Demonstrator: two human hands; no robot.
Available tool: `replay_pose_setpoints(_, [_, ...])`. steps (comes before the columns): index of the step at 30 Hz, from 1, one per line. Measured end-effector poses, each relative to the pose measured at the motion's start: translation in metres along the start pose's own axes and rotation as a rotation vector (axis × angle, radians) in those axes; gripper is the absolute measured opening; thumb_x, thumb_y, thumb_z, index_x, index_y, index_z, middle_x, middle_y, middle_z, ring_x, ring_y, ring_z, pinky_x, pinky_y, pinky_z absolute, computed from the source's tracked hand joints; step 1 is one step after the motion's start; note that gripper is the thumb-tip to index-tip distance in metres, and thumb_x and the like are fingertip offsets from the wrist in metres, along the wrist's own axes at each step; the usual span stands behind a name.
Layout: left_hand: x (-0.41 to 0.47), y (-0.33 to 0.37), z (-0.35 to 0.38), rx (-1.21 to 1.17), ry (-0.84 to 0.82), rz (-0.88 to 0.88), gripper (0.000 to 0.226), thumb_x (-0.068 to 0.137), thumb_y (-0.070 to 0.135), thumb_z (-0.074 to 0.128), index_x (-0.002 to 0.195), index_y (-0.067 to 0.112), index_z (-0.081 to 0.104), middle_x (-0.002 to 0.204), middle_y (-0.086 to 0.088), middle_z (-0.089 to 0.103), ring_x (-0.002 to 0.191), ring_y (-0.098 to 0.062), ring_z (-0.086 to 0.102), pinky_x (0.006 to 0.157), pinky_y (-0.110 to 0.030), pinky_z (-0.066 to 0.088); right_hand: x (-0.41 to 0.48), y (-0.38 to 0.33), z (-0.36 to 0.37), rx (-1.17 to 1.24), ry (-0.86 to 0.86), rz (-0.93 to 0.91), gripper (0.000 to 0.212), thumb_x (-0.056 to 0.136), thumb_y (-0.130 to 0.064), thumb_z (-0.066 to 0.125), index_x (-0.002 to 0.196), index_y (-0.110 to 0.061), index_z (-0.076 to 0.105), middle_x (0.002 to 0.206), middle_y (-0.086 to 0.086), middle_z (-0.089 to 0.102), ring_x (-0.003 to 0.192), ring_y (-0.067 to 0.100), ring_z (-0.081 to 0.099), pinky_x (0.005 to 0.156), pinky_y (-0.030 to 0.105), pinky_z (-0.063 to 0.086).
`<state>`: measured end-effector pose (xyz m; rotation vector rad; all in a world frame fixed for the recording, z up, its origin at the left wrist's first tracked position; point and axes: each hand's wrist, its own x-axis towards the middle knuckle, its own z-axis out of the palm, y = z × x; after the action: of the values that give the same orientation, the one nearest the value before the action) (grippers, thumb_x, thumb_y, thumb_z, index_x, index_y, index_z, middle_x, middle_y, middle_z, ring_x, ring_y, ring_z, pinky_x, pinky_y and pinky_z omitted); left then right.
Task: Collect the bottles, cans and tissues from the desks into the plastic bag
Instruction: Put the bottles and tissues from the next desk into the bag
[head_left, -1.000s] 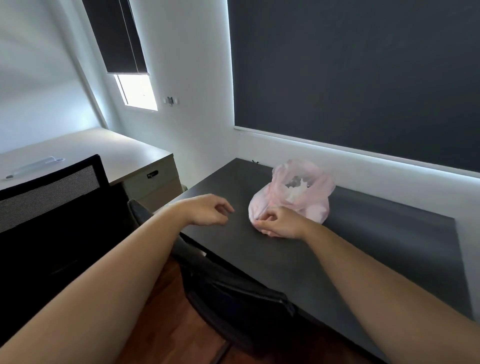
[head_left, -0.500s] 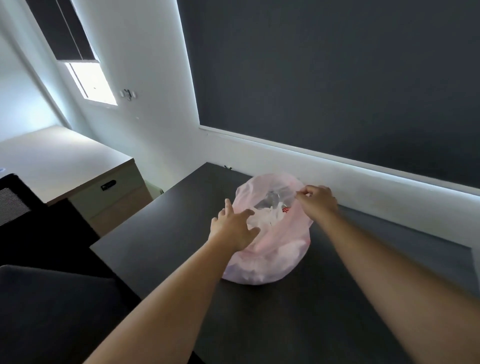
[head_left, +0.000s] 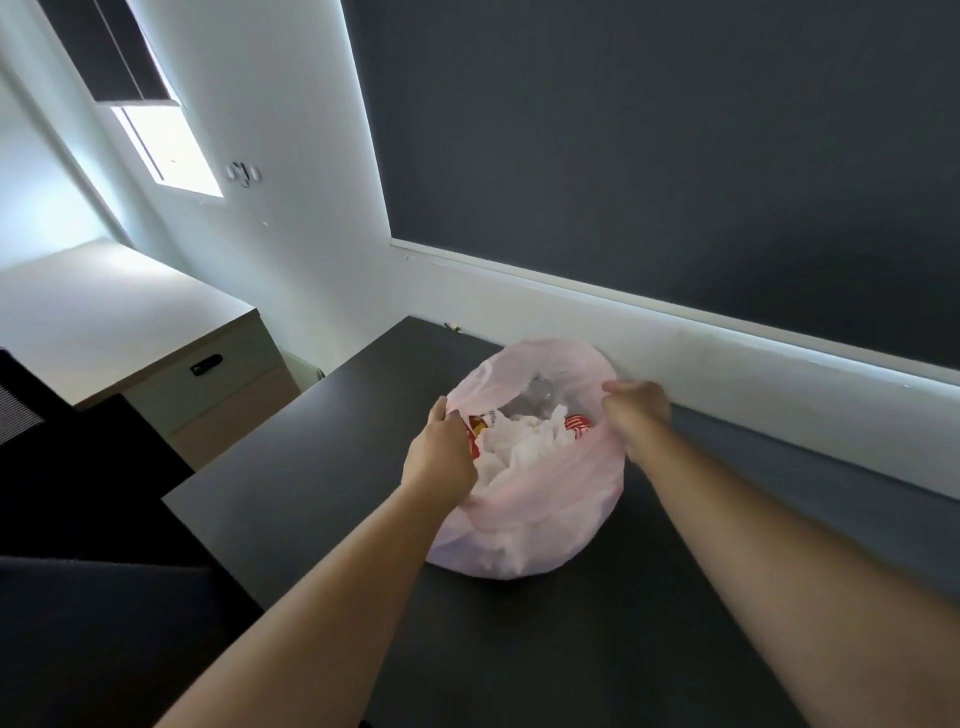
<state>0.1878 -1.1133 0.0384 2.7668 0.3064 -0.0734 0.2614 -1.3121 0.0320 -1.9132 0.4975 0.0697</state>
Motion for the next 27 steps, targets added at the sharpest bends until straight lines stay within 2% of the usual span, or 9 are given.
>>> replay_pose_setpoints(4, [-0.005, 0.005, -0.045, -0.089, 0.105, 0.083, 0.053, 0.077, -0.003, 0.056, 0.129, 0.005, 0.049, 0.152, -0.002, 0.031, 0.111, -0.029, 0.058, 0.087, -0.035, 0.053, -0.036, -0.034, -0.024, 0.187, 0.11, -0.135, 0.052, 0.079, 0.003, 0.041, 0.121, -0.016, 0.066, 0.134, 0.002, 0.058, 0.119, 0.022, 0.055, 0.095, 0.021, 0.043])
replay_pose_setpoints(8, [-0.021, 0.017, -0.088, -0.12, 0.167, 0.157, 0.046, 0.081, -0.001, 0.052, 0.127, 0.002, 0.049, 0.148, -0.007, 0.036, 0.112, -0.031, 0.056, 0.083, -0.029, 0.043, -0.08, -0.063, -0.059, 0.241, 0.169, -0.246, 0.052, 0.079, 0.0, 0.041, 0.123, -0.016, 0.064, 0.132, -0.003, 0.059, 0.114, 0.016, 0.058, 0.094, 0.02, 0.044])
replay_pose_setpoints(12, [-0.051, 0.041, -0.101, -0.158, 0.182, 0.317, 0.051, 0.082, 0.001, 0.055, 0.132, 0.004, 0.044, 0.145, -0.009, 0.039, 0.11, -0.032, 0.056, 0.087, -0.032, 0.046, -0.132, -0.058, -0.1, 0.272, 0.291, -0.301, 0.052, 0.08, -0.001, 0.041, 0.125, -0.017, 0.062, 0.129, -0.002, 0.061, 0.081, 0.01, 0.058, 0.062, 0.014, 0.041])
replay_pose_setpoints(16, [-0.087, 0.07, -0.1, -0.25, 0.142, 0.443, 0.055, 0.083, 0.0, 0.055, 0.136, 0.005, 0.041, 0.145, -0.005, 0.037, 0.114, -0.031, 0.052, 0.084, -0.031, 0.044, -0.184, -0.038, -0.147, 0.291, 0.427, -0.298, 0.051, 0.082, 0.0, 0.041, 0.127, -0.014, 0.061, 0.125, 0.001, 0.063, 0.056, 0.001, 0.045, 0.047, 0.011, 0.035])
replay_pose_setpoints(17, [-0.099, 0.082, -0.101, -0.265, 0.133, 0.49, 0.055, 0.083, 0.0, 0.055, 0.136, 0.006, 0.041, 0.145, -0.005, 0.037, 0.115, -0.031, 0.051, 0.086, -0.031, 0.044, -0.201, -0.032, -0.163, 0.301, 0.476, -0.292, 0.05, 0.083, 0.001, 0.041, 0.127, -0.014, 0.061, 0.125, 0.001, 0.063, 0.06, 0.002, 0.049, 0.05, 0.011, 0.038])
replay_pose_setpoints(19, [-0.124, 0.107, -0.101, -0.277, 0.11, 0.594, 0.055, 0.083, 0.001, 0.055, 0.136, 0.006, 0.042, 0.143, -0.006, 0.039, 0.115, -0.032, 0.05, 0.091, -0.035, 0.044, -0.239, -0.021, -0.195, 0.331, 0.585, -0.275, 0.049, 0.084, 0.002, 0.041, 0.126, -0.013, 0.061, 0.122, -0.003, 0.063, 0.087, 0.01, 0.063, 0.072, 0.015, 0.049])
replay_pose_setpoints(21, [-0.147, 0.132, -0.101, -0.291, 0.099, 0.683, 0.054, 0.083, 0.002, 0.056, 0.135, 0.006, 0.044, 0.139, -0.008, 0.041, 0.114, -0.033, 0.051, 0.093, -0.037, 0.044, -0.271, -0.014, -0.224, 0.334, 0.666, -0.25, 0.048, 0.086, 0.002, 0.04, 0.127, -0.013, 0.06, 0.119, -0.003, 0.062, 0.11, 0.02, 0.061, 0.089, 0.022, 0.047])
replay_pose_setpoints(24, [-0.201, 0.185, -0.096, -0.33, 0.044, 0.826, 0.042, 0.083, 0.003, 0.056, 0.125, 0.005, 0.05, 0.129, -0.011, 0.049, 0.107, -0.034, 0.055, 0.092, -0.04, 0.046, -0.327, 0.007, -0.281, 0.327, 0.847, -0.26, 0.049, 0.083, 0.002, 0.04, 0.124, -0.014, 0.062, 0.118, -0.004, 0.063, 0.106, 0.02, 0.062, 0.089, 0.027, 0.048])
replay_pose_setpoints(27, [-0.26, 0.237, -0.091, -0.407, 0.016, 0.927, 0.03, 0.087, 0.006, 0.051, 0.117, 0.003, 0.054, 0.124, -0.013, 0.052, 0.104, -0.034, 0.056, 0.086, -0.036, 0.045, -0.377, 0.029, -0.34, 0.322, 1.006, -0.266, 0.05, 0.081, 0.003, 0.041, 0.122, -0.014, 0.064, 0.127, 0.0, 0.062, 0.105, 0.015, 0.059, 0.089, 0.022, 0.046])
